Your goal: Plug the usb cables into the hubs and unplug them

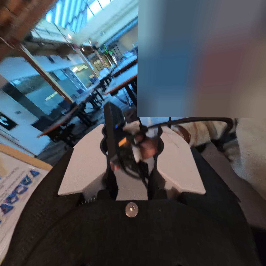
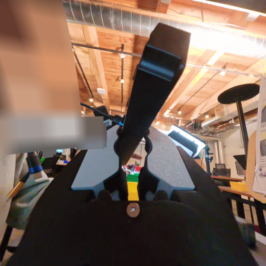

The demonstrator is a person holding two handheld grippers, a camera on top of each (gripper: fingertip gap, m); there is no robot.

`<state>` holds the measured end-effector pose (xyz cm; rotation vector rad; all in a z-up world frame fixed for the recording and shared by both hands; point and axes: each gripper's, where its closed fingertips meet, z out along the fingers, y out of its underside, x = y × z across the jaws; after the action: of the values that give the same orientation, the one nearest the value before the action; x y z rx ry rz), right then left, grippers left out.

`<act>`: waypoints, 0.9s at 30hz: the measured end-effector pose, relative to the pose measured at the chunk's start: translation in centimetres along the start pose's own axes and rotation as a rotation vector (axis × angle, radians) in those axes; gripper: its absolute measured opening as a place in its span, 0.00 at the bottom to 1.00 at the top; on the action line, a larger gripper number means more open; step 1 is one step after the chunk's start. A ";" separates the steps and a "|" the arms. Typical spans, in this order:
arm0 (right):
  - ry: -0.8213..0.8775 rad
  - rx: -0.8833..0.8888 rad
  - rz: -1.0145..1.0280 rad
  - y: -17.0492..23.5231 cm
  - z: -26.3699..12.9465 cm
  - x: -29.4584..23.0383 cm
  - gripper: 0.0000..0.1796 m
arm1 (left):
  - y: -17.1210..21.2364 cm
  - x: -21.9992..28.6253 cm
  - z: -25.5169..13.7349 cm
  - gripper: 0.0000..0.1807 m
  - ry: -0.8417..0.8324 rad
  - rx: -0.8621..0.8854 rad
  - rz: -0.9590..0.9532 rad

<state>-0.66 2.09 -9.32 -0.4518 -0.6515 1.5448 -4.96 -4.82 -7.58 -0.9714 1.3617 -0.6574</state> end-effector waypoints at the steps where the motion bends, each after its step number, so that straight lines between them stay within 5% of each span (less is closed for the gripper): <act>1: -0.007 0.036 -0.011 -0.7 -0.1 -0.1 0.17 | 1.3 -0.2 -0.8 0.35 0.002 -0.071 0.005; 5: -0.051 0.058 -0.097 -1.8 -0.5 -0.7 0.17 | 6.8 -2.7 -4.6 0.34 -0.152 -0.423 0.188; 9: -0.114 -0.127 -0.220 0.7 0.1 -1.8 0.17 | 2.3 -5.0 -3.1 0.33 -0.286 -0.109 -0.032; 12: -0.141 -0.187 -0.269 1.7 0.3 -2.3 0.17 | 2.7 -3.8 -0.3 0.34 -0.190 -0.115 -0.167; 19: -0.220 -0.325 -0.343 3.8 0.3 -3.5 0.17 | 8.5 -0.2 3.0 0.37 -0.023 -0.438 -0.081; 22: -0.255 -0.347 -0.353 4.3 0.4 -4.1 0.17 | 9.8 1.0 4.2 0.22 0.049 -0.503 -0.062; 27: 0.052 -0.109 -0.333 -0.5 0.2 0.0 0.20 | 8.1 -3.3 3.4 0.15 -0.214 -0.469 0.124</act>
<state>-0.40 2.02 -8.89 -0.4391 -0.7333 1.1832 -3.19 2.53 -13.17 -1.2758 1.3972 -0.1311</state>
